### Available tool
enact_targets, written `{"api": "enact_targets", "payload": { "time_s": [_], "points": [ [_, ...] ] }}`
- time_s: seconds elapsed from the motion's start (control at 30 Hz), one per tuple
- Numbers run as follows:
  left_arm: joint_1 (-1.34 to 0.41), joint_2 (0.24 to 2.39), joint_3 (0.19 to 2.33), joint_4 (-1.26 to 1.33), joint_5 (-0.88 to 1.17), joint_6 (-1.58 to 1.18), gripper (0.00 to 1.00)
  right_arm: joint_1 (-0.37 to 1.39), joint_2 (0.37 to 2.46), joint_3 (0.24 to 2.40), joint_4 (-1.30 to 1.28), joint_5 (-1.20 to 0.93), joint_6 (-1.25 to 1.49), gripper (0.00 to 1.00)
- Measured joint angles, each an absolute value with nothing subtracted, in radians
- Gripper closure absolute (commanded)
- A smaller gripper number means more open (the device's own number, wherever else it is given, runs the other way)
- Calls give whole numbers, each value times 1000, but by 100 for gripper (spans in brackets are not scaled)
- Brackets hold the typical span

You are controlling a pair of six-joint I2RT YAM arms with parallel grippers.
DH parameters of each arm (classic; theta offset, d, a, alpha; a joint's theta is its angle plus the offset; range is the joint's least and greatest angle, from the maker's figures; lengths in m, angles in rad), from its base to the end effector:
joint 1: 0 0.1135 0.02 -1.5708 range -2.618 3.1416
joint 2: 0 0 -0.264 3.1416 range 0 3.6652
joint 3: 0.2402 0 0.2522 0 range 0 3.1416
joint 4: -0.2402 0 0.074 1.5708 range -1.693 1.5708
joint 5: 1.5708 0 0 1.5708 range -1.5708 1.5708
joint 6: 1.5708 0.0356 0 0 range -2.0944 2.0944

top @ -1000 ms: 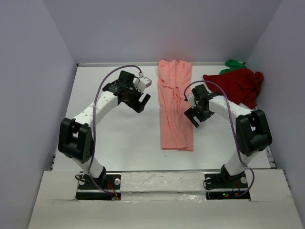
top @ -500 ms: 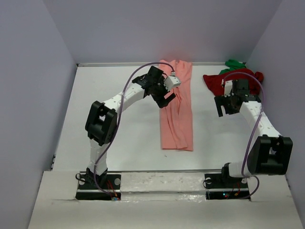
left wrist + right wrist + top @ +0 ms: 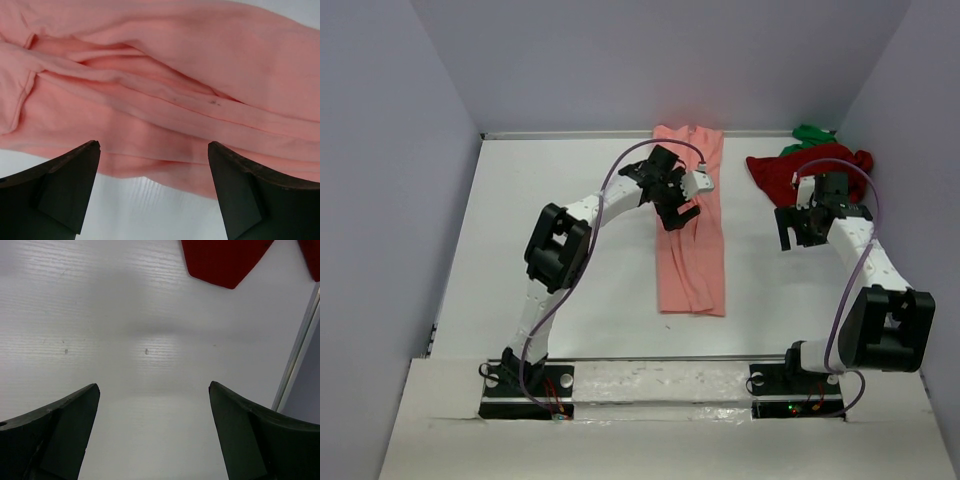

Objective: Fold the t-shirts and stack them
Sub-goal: Fold the tshirt

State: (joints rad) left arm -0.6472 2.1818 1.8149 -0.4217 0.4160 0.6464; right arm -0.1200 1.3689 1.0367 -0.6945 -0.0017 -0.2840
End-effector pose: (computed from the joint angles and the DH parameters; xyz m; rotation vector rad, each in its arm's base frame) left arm 0.3876 -0.3110 0.2223 1.5576 1.7279 -0.4895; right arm 0.2730 -0.0329 0.2552 -0.2139 2.5957 -0.1436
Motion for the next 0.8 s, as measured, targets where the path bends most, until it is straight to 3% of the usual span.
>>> {"api": "enact_targets", "payload": {
  "time_s": [0.8],
  "points": [
    [-655, 2428, 2071, -478, 561, 740, 1, -125, 1435, 1037, -700, -9, -284, 5]
  ]
}}
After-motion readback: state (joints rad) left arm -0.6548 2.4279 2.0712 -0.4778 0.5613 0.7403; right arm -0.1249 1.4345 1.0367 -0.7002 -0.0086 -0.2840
